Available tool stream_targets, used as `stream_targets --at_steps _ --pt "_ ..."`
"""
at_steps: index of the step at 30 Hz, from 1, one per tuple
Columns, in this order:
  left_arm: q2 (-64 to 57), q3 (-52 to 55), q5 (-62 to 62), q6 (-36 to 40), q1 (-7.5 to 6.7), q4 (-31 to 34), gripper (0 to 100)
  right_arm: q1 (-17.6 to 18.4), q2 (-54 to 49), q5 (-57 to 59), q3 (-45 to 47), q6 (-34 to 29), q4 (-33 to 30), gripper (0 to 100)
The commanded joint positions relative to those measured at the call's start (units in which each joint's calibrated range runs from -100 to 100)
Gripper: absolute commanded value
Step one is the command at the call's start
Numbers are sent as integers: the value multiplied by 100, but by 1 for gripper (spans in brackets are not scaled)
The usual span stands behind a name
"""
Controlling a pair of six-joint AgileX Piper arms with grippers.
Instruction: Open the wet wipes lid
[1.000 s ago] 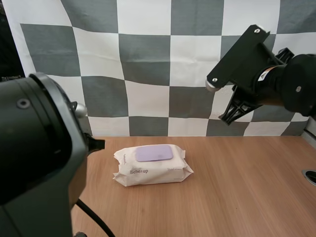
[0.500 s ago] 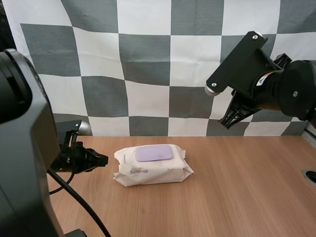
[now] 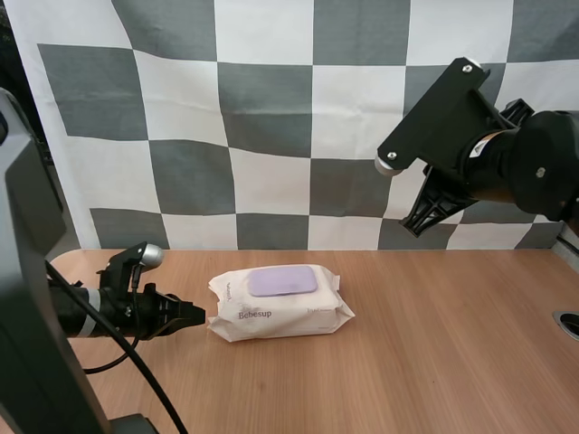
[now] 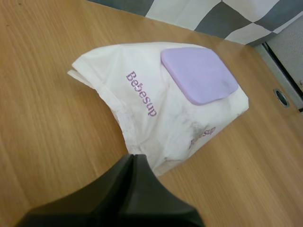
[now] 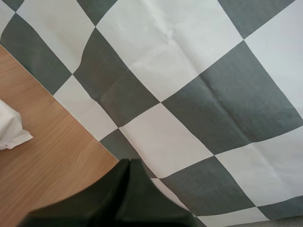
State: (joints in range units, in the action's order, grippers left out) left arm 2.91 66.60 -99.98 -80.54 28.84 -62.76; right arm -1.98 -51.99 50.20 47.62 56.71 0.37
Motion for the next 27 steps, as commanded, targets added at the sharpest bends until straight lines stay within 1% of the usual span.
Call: stream_targets --at_steps 1,4,5,7,8,12,14,16,21,24,27 --pt "-13 7 -2 -15 -81 54 0 0 0 -7 4 -1 24 0" --pt "-86 7 -2 -15 -239 42 1 0 0 -7 4 -1 24 0" --pt "-99 7 -2 -15 -298 42 3 0 0 -7 4 -1 24 0" --pt "-99 7 -2 -31 -388 42 10 0 0 38 4 -1 23 0" --pt "-99 7 -2 -70 -431 32 17 0 0 60 4 -1 23 0" --pt "-99 7 -2 -202 -481 32 48 0 0 200 4 -1 23 0" --pt "-99 7 -2 -210 -481 5 57 0 0 268 4 -1 23 0" --pt "-99 7 -2 -213 -481 28 59 0 0 285 4 -1 13 0" --pt "-99 7 -2 -236 -481 92 59 0 0 323 4 -1 13 0" --pt "-99 7 -2 -373 -481 -14 59 0 0 323 4 -1 13 0" --pt "-99 7 -2 -544 -481 -276 59 0 0 413 4 -1 13 0"
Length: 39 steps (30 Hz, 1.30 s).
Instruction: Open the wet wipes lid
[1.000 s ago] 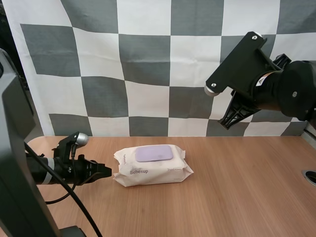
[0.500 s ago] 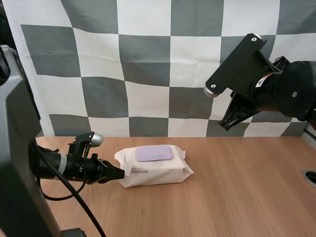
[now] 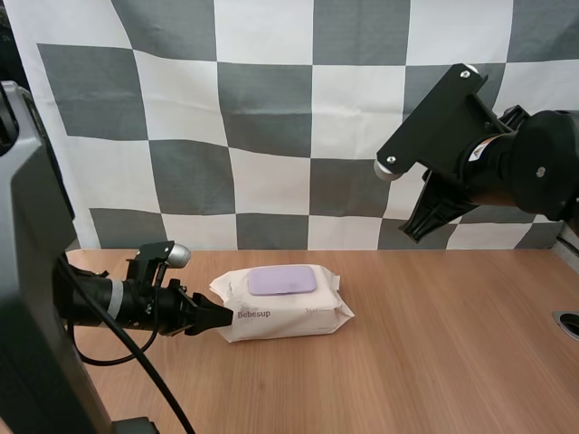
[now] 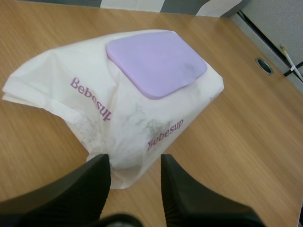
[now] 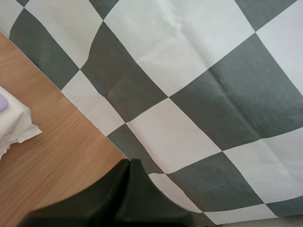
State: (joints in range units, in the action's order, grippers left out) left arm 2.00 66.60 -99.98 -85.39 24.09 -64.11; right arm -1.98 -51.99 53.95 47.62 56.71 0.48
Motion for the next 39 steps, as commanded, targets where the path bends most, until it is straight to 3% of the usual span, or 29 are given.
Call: stream_targets --at_steps 1,22,25,31,39 --pt "-7 7 -2 -84 -6 -249 59 0 0 91 4 -1 2 0" --pt "-7 -60 -2 -796 -12 -202 59 0 0 165 4 -1 133 0" --pt "-7 -60 -2 -796 -103 -201 59 0 0 165 4 -1 133 0" --pt "-7 -60 -2 -796 -475 -191 59 0 0 165 4 -1 133 0" --pt "-7 -60 -2 -796 -502 -244 59 0 0 165 4 -1 121 0"
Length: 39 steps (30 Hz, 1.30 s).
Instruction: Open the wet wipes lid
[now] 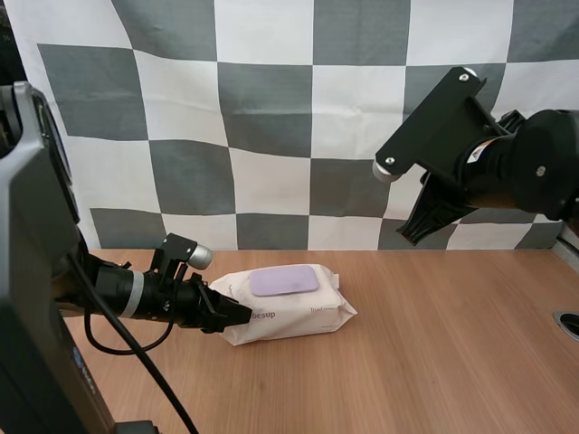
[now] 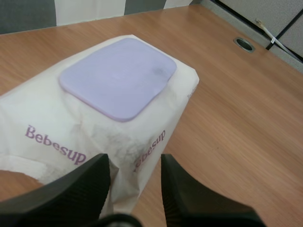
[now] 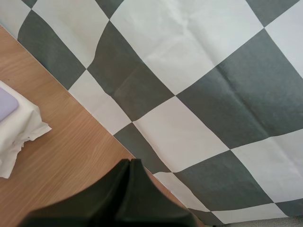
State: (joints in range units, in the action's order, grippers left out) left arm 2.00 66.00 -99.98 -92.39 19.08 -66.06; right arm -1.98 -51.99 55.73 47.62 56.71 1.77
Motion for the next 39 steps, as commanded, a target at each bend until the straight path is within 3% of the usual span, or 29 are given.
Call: stream_targets --at_steps 1,20,23,28,37,39 --pt "-7 0 -2 -96 -2 -82 59 0 0 -13 4 -1 3 0" --pt "-7 0 726 -96 -2 -310 58 0 0 314 4 -1 74 0" --pt "-7 0 760 -96 -2 -310 50 0 0 370 4 -1 141 0" --pt "102 0 874 -96 -2 -118 22 0 -11 419 4 -1 171 0" --pt "761 0 778 -96 -2 -16 20 0 -11 492 4 199 338 0" --pt "734 0 659 -96 -2 -103 15 0 -11 492 4 221 338 0"
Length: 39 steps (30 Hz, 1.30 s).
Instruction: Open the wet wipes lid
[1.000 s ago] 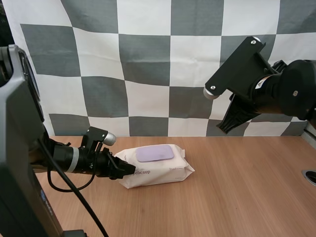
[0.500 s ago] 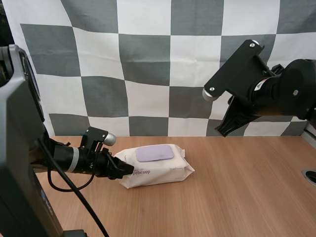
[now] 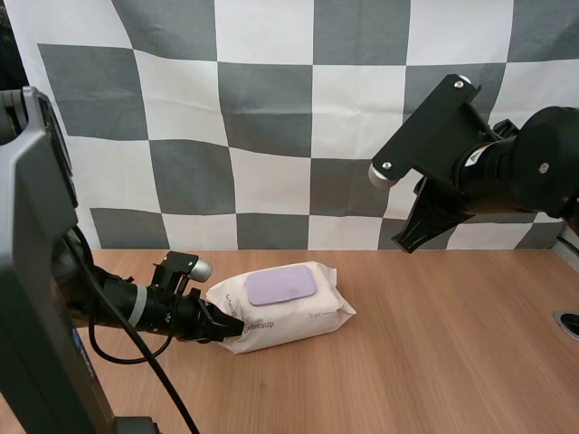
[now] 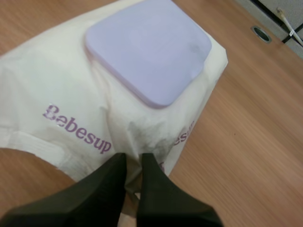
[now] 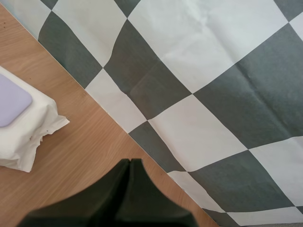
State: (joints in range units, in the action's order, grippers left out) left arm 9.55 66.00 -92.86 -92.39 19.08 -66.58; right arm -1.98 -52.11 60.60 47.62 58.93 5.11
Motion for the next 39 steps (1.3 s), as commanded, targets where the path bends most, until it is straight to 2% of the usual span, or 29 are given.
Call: stream_targets --at_steps 1,2,8,14,19,22,26,27,28,31,33,35,39 --pt "-36 0 -89 -96 -2 -105 7 0 0 4 4 -2 15 0" --pt "-64 0 -127 -96 -2 -139 0 0 0 22 4 -2 15 0" --pt "-225 0 -714 -96 -2 -38 0 0 0 22 4 -2 15 0" --pt "-695 0 -714 20 -2 22 0 0 0 64 4 -2 -7 0" --pt "-1183 0 -714 113 -2 425 0 0 13 300 4 150 29 0" --pt "-1298 0 -714 193 -2 584 0 0 13 754 4 850 543 0" --pt "-1298 0 -714 217 -2 674 0 0 13 2175 4 3109 1880 0" --pt "-1298 0 -714 227 -2 687 0 0 13 2748 4 3833 2252 0" --pt "-1298 0 -714 244 -2 712 0 0 13 3144 24 4107 2514 0" --pt "-1298 0 -714 240 -2 781 0 0 13 3452 342 4107 2984 0" --pt "-1298 0 -714 250 -2 829 0 0 13 3335 697 4107 3081 0" --pt "-1298 0 -714 265 -2 854 0 0 67 2477 1462 4107 3297 0" --pt "-1298 0 -714 334 -2 854 0 0 258 1914 2004 4107 3655 0"
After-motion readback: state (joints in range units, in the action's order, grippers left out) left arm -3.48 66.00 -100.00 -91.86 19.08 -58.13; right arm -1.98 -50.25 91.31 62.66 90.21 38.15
